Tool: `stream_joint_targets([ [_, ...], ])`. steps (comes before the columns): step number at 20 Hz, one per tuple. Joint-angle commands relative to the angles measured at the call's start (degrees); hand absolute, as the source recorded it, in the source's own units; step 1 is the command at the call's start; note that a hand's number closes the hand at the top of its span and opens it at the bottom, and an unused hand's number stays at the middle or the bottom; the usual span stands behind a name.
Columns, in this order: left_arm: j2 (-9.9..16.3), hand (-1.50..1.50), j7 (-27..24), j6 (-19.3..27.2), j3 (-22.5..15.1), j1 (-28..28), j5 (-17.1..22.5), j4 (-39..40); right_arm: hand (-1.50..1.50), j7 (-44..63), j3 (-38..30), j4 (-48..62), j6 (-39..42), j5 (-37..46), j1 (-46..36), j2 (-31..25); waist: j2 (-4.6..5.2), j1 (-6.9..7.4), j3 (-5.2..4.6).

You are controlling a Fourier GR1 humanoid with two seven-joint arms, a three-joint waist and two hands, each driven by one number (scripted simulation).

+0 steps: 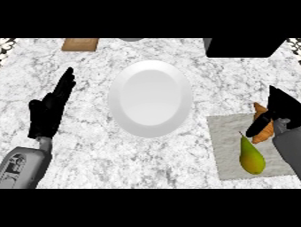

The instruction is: Pick the croissant from the placemat and place it in the plate

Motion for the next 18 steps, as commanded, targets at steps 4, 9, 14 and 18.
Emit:
stream_joint_targets([
  [4,-0.83,0.0,3.53,-1.11,1.39,1.58,-2.43,-4.87,-1.5,-2.75,-3.56,4.8,3.7,3.46,0.83,3.02,-0.07,0.06,0.01],
  [9,-4.07,0.0,0.68,-1.59,2.88,-4.04,-3.96,3.7,-1.5,-4.43,-4.78,7.11,0.7,6.62,3.97,6.04,0.0,-0.31,0.0],
  [14,-4.0,0.0,0.97,-3.92,4.45,-0.24,-5.11,-0.63,1.5,-9.23,-8.82,9.19,0.55,10.11,2.43,6.09,-0.03,-0.1,0.0],
  [18,-3.82,0.0,1.64,-3.75,4.63,2.71,-5.32,-3.95,1.5,-15.33,-8.35,15.16,-7.34,14.57,4.29,6.42,-0.02,0.17,0.03],
])
